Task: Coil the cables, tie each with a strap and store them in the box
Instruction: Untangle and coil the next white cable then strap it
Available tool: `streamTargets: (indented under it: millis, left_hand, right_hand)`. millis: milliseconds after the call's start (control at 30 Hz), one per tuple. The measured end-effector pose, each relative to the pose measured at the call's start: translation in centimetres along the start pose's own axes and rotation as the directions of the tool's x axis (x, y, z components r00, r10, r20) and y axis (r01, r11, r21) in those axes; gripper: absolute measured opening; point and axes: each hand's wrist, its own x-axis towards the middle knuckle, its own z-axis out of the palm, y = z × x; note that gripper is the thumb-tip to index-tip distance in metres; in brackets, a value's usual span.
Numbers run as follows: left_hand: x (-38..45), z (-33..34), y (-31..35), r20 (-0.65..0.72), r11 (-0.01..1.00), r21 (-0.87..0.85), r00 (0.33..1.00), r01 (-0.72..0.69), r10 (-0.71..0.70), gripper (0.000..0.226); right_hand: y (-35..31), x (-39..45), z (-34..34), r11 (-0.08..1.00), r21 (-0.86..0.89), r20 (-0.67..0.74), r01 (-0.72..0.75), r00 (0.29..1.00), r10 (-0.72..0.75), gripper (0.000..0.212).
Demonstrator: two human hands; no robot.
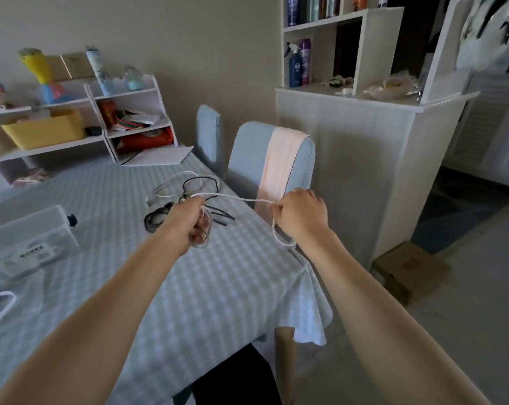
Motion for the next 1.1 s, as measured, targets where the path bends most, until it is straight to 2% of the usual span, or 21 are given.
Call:
streamTargets:
  millis: [133,200,233,300,367,467,533,633,700,800,867,967,1100]
  left_hand:
    - [-0.2,-0.2,-0.1,0.027,0.998,-0.059,0.999,0.022,-0.021,0.039]
    - [-0.3,-1.0,0.3,0.011,0.993,-0.117,1.0,0.03,-0.029,0.036]
    - [-0.2,-1.4,0.5,-0.008,0.991,-0.132,1.0,0.026,-0.028,0.035]
    - [-0.1,-2.4,0.2,-0.049,0.999,-0.04,0.999,0.011,-0.013,0.036]
    - [0.1,-2.8,-0.5,-0.062,0.992,0.124,0.998,0.001,0.007,0.037]
    - [0.1,-2.5,-1.0,-0.044,0.975,0.219,0.998,-0.04,0.051,0.039]
    - [-0.1,-2.4,-0.7,-0.039,0.97,0.234,0.997,-0.061,0.072,0.04]
    - [-0.4,-3.7,-1.0,-0.061,0.962,0.257,0.991,-0.096,0.115,0.042]
    - [-0.9,-5.1,-1.5,-0.057,0.947,0.304,0.991,-0.101,0.124,0.04]
    - [-1.7,-7.6,-2.8,-0.034,0.931,0.352,0.993,-0.095,0.114,0.04]
    - [-2.2,-9.4,-3.6,0.038,0.941,0.312,0.992,-0.128,0.122,0.04]
    - [-2.5,-12.2,-4.1,0.129,0.977,0.111,0.977,-0.184,0.17,0.035]
    - [-2.5,-16.3,-5.4,0.09,0.976,-0.086,0.974,-0.198,0.206,0.024]
  right_hand:
    - [-0.8,0.1,1.6,0.998,-0.015,0.002,-0.06,0.998,0.06,0.037]
    - [-0.8,0.2,2.0,0.993,-0.093,0.044,-0.068,0.996,0.073,0.018]
    - [-0.6,0.3,2.2,0.989,-0.127,0.062,-0.08,0.994,0.088,0.018]
    - [-0.4,0.4,2.9,0.988,-0.128,0.096,-0.09,0.99,0.103,0.023]
    - [-1.3,0.4,3.4,0.996,-0.081,0.046,-0.047,0.998,0.051,0.024]
    - [-4.0,0.6,3.0,0.992,0.046,-0.057,0.117,0.992,-0.115,0.023]
    - [-5.7,0.4,2.4,0.962,0.153,-0.06,0.228,0.973,-0.222,0.027]
    - [-8.1,0.1,2.5,0.847,0.383,-0.052,0.369,0.924,-0.379,0.036]
    - [-9.7,-0.4,2.9,0.764,0.511,-0.083,0.393,0.908,-0.411,0.038]
    - [-12.6,-0.8,4.5,0.664,0.606,-0.129,0.438,0.878,-0.462,0.027]
    - [-14.4,-0.6,5.6,0.625,0.603,-0.155,0.496,0.841,-0.517,0.021]
    - [-16.8,0.5,6.9,0.608,0.636,-0.14,0.475,0.846,-0.514,0.018]
    - [-19.8,1.3,8.9,0.643,0.674,-0.006,0.364,0.873,-0.488,0.016]
